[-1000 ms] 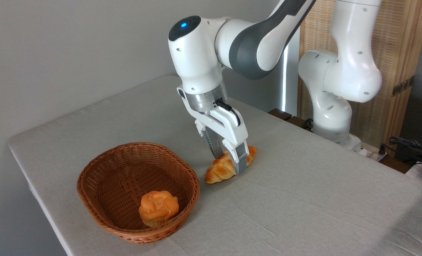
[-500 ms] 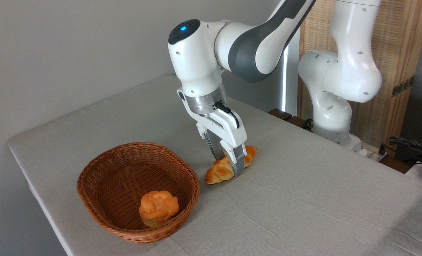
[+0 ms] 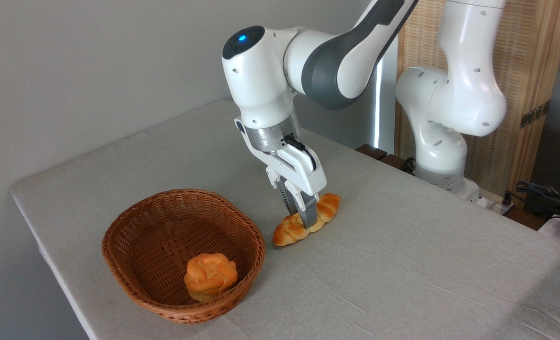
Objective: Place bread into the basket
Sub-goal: 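Close the gripper on the middle of the braided bread roll, then lift the held roll and carry it over the wicker basket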
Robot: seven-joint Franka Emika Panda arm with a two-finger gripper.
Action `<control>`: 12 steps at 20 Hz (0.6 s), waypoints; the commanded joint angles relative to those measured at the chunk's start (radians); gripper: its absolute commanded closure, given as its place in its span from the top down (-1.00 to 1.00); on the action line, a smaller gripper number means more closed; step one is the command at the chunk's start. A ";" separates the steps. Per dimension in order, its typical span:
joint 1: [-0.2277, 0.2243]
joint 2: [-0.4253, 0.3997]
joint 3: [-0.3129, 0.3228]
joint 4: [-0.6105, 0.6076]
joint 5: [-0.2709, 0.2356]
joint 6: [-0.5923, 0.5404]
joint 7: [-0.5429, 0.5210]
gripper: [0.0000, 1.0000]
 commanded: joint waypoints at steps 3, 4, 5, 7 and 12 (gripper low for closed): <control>-0.004 0.004 0.005 0.005 0.016 0.008 0.022 -0.50; -0.004 0.001 0.004 0.020 0.016 -0.006 0.035 -0.50; -0.006 0.001 0.002 0.053 0.013 -0.044 0.064 -0.50; -0.012 0.001 -0.021 0.126 0.014 -0.120 0.107 -0.50; -0.014 0.026 -0.030 0.319 0.005 -0.171 0.142 -0.46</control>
